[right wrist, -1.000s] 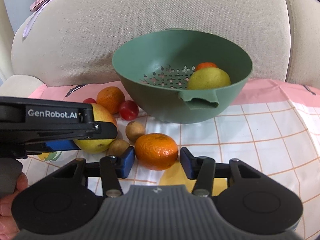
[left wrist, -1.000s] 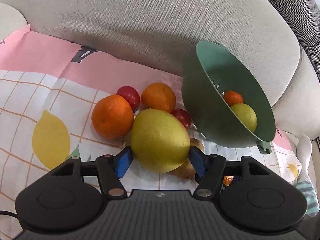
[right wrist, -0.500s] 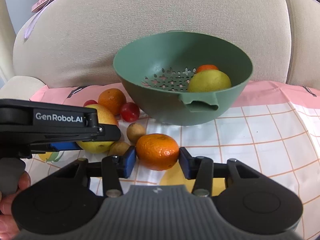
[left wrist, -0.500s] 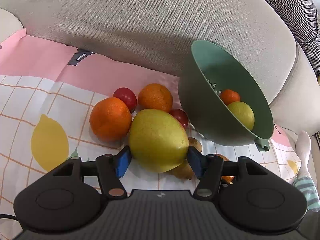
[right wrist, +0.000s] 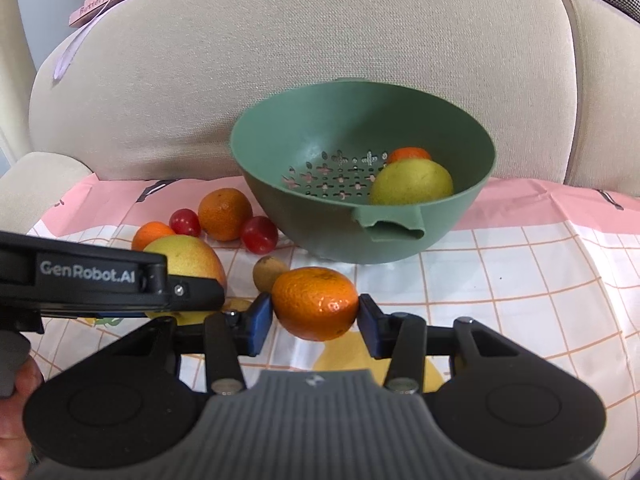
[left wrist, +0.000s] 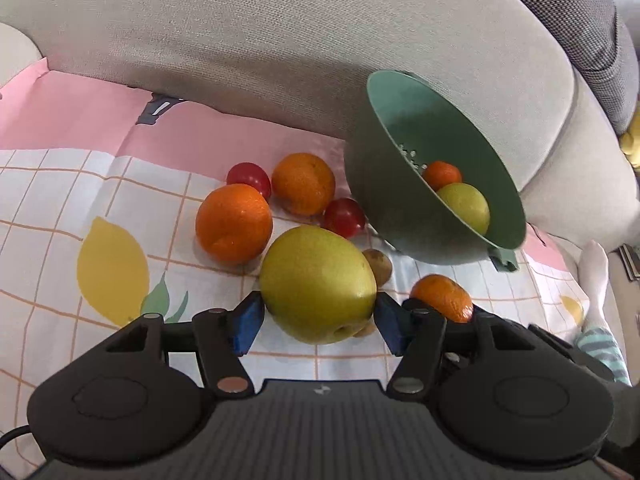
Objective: Organize fruits
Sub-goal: 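Close the left gripper on a large yellow pear while the right gripper grasps a mandarin, then carry the yellow pear and mandarin over the green colander and lower them inside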
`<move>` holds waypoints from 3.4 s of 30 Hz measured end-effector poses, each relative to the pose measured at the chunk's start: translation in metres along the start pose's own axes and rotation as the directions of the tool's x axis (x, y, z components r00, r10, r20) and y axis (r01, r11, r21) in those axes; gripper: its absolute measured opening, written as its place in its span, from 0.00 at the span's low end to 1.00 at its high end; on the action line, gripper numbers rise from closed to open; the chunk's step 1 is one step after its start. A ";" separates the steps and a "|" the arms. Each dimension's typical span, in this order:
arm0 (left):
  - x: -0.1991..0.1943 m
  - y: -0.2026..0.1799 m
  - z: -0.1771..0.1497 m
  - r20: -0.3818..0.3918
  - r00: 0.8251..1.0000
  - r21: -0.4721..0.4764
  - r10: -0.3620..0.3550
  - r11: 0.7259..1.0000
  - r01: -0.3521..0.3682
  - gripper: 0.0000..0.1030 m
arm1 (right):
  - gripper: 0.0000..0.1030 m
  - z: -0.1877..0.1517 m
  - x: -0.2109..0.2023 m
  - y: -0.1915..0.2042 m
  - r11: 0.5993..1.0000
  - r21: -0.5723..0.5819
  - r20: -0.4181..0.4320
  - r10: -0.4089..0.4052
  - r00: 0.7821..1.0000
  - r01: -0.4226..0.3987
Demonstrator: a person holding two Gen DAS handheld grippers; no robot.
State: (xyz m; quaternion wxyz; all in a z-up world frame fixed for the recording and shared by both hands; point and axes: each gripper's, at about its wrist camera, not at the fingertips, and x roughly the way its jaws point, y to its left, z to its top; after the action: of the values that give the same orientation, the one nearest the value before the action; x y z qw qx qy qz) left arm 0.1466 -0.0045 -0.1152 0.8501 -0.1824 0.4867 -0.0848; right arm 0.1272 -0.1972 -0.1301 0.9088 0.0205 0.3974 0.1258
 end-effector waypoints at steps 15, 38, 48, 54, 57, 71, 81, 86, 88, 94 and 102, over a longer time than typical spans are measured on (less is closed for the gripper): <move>-0.013 0.009 -0.016 -0.093 0.995 0.029 -0.022 0.999 0.025 0.67 | 0.42 -0.012 -0.006 0.004 0.999 -0.045 -0.086 0.017 0.996 -0.021; -0.006 0.013 -0.018 -0.088 0.995 -0.078 -0.045 0.996 0.038 0.73 | 0.42 -0.016 -0.001 0.007 0.997 -0.067 -0.098 0.021 0.995 -0.028; -0.006 0.014 -0.018 -0.088 0.994 -0.118 -0.058 0.992 0.047 0.69 | 0.42 -0.016 -0.003 0.007 0.997 -0.071 -0.095 0.020 0.995 -0.027; -0.010 0.010 -0.019 -0.079 0.995 -0.096 -0.054 0.994 0.047 0.68 | 0.42 -0.017 -0.011 0.011 0.996 -0.086 -0.081 0.027 0.996 -0.034; -0.015 0.009 -0.020 -0.065 0.996 -0.094 -0.063 0.994 0.056 0.68 | 0.42 -0.017 -0.017 0.014 0.994 -0.102 -0.069 0.031 0.997 -0.038; -0.061 -0.028 0.007 0.040 0.997 0.061 -0.070 0.996 0.068 0.68 | 0.42 0.001 -0.061 0.018 0.984 -0.174 0.037 0.032 0.999 -0.025; -0.071 -0.067 0.044 0.068 0.994 0.231 -0.089 0.970 0.072 0.68 | 0.42 0.039 -0.082 0.008 0.965 -0.262 0.095 0.037 0.995 -0.011; -0.063 -0.085 0.066 0.064 0.994 0.289 -0.085 0.955 0.063 0.68 | 0.42 0.065 -0.082 0.001 0.950 -0.312 0.104 0.050 0.993 -0.015; -0.057 -0.091 0.074 0.055 0.995 0.309 -0.083 0.949 0.062 0.68 | 0.42 0.075 -0.076 -0.003 0.945 -0.326 0.087 0.060 0.994 -0.029; -0.032 -0.108 0.092 0.029 0.999 0.386 -0.032 0.922 0.019 0.68 | 0.42 0.097 -0.051 -0.012 0.904 -0.423 0.004 0.062 0.998 -0.055; 0.002 -0.113 0.102 -0.009 1.000 0.427 0.007 0.904 -0.002 0.68 | 0.42 0.119 -0.013 -0.033 0.903 -0.397 -0.130 0.123 0.984 -0.166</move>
State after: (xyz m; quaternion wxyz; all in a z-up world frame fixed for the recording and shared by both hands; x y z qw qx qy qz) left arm 0.2389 -0.0856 -0.0255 0.8670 0.0096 0.4612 -0.1883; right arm 0.2123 -0.2247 -0.0438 0.8597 -0.1458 0.4058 0.2737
